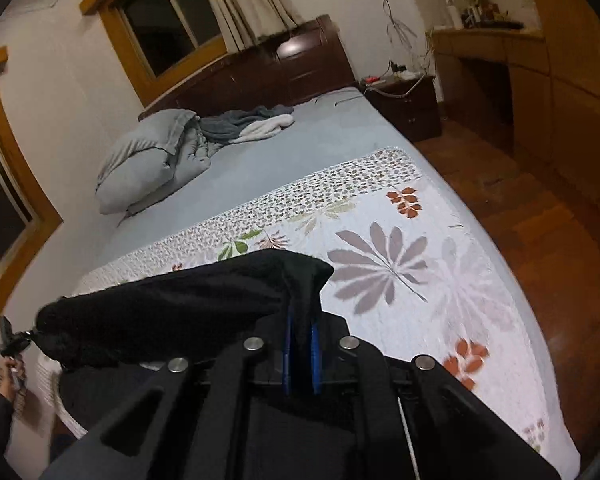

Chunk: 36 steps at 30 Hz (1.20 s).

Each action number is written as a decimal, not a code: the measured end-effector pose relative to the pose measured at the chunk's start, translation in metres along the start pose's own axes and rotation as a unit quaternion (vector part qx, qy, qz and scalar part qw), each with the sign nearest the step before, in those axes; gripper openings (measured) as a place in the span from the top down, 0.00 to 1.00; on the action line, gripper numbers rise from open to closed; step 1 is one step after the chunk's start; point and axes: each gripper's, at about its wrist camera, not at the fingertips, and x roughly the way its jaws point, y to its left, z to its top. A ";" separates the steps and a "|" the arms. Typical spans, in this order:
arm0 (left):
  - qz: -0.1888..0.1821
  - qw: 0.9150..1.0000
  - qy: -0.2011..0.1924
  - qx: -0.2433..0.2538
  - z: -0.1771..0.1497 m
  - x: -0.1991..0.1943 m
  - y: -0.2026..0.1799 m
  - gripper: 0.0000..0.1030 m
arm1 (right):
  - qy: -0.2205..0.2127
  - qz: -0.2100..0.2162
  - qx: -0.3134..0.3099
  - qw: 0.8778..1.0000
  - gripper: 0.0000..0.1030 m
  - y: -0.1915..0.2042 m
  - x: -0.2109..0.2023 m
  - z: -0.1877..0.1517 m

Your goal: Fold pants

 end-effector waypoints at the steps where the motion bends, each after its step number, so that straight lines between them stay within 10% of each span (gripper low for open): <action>1: 0.000 1.000 0.002 -0.005 -0.007 -0.002 0.005 0.87 | -0.004 -0.002 -0.001 1.000 0.92 0.001 -0.007 -0.010; 8: 0.003 0.999 0.024 -0.034 -0.056 -0.002 0.035 0.86 | -0.025 -0.022 0.014 0.999 0.84 0.000 -0.037 -0.066; 15: 0.035 0.997 0.073 -0.019 -0.099 0.009 0.050 0.80 | -0.017 -0.042 0.039 0.998 0.44 -0.002 -0.050 -0.132; 22: 0.108 0.991 0.073 -0.011 -0.120 -0.009 0.063 0.23 | 0.018 -0.079 0.104 0.991 0.26 -0.017 -0.057 -0.198; 29: 0.244 0.969 0.037 0.010 -0.135 -0.045 0.054 0.13 | -0.009 0.006 0.255 0.967 0.22 -0.040 -0.081 -0.233; 36: 0.092 0.995 -0.007 -0.029 -0.156 -0.050 -0.015 0.10 | -0.011 0.106 0.333 0.937 0.31 -0.031 -0.043 -0.238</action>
